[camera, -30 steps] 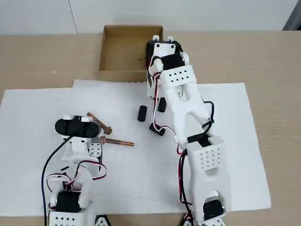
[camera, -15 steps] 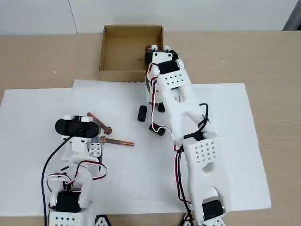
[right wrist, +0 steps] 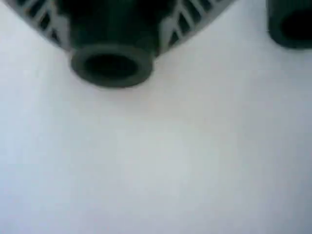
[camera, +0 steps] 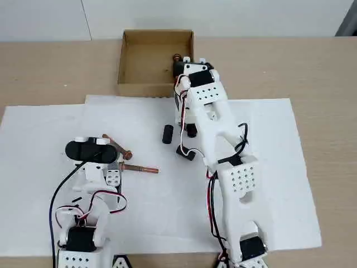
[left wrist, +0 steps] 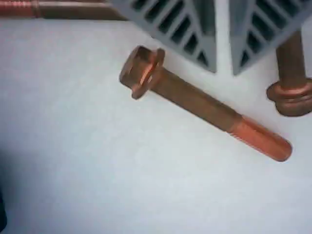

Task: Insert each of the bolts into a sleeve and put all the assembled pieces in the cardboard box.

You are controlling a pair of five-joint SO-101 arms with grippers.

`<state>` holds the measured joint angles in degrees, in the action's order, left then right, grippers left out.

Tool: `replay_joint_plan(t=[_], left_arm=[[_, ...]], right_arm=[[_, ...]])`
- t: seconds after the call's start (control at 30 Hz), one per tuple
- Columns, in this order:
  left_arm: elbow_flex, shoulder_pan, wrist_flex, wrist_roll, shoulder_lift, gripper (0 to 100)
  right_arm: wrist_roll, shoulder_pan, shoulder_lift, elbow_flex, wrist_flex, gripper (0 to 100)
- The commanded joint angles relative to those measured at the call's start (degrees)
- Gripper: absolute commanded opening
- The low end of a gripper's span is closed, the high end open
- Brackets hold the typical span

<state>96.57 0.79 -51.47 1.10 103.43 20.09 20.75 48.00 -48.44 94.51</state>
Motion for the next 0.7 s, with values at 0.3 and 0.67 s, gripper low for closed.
replay_joint_plan(t=[0.3,0.67], left_arm=[[-0.31,0.09,1.49,0.18,0.44,1],[-0.31,0.09,1.41,0.18,0.44,1]], right_arm=[[0.97,0.04,-23.08,-4.04,4.09,0.2],[1.14,-1.98,-48.66,17.76,4.35,0.2]])
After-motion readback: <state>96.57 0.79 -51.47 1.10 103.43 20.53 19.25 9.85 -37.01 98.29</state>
